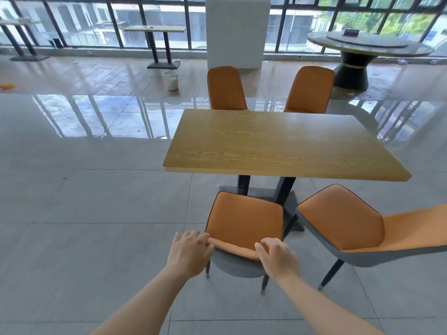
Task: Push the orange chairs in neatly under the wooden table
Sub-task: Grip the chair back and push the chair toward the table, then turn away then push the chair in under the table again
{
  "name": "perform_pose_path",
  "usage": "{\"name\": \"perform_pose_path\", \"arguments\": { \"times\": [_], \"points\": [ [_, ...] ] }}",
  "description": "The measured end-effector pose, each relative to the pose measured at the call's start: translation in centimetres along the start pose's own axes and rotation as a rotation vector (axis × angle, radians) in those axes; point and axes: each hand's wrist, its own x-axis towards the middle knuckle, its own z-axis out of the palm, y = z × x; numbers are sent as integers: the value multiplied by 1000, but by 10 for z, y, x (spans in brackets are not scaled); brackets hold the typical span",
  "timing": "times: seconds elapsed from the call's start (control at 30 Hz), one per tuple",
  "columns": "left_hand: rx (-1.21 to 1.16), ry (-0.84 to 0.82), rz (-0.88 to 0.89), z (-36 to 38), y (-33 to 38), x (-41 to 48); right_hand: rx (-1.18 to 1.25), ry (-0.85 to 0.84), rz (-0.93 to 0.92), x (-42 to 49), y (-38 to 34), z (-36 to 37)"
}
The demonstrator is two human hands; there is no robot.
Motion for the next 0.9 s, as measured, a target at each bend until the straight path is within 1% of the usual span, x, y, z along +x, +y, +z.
{"name": "perform_pose_path", "arguments": {
  "times": [0.1,0.17,0.43,0.6,0.77,0.9],
  "points": [
    [-58,41,-26,-12,-29,-7,-9,70,-63,-1,-27,-6],
    [-67,36,-31,-21,-52,-9,-13,94,-84,-3,-53,-6],
    [-70,88,-23,-86,-142,-5,-40,115,-153,0,-168,-5],
    [-41,115,-26,-123,-202,-9,-90,81,-167,5,-241,-11],
    [-63,197,-62,-152,-251,-6,-112,-5,-193,23,-310,-19],
    [-67,236,-91,-172,-284,4,-109,11,-257,43,-358,-21]
  ]
}}
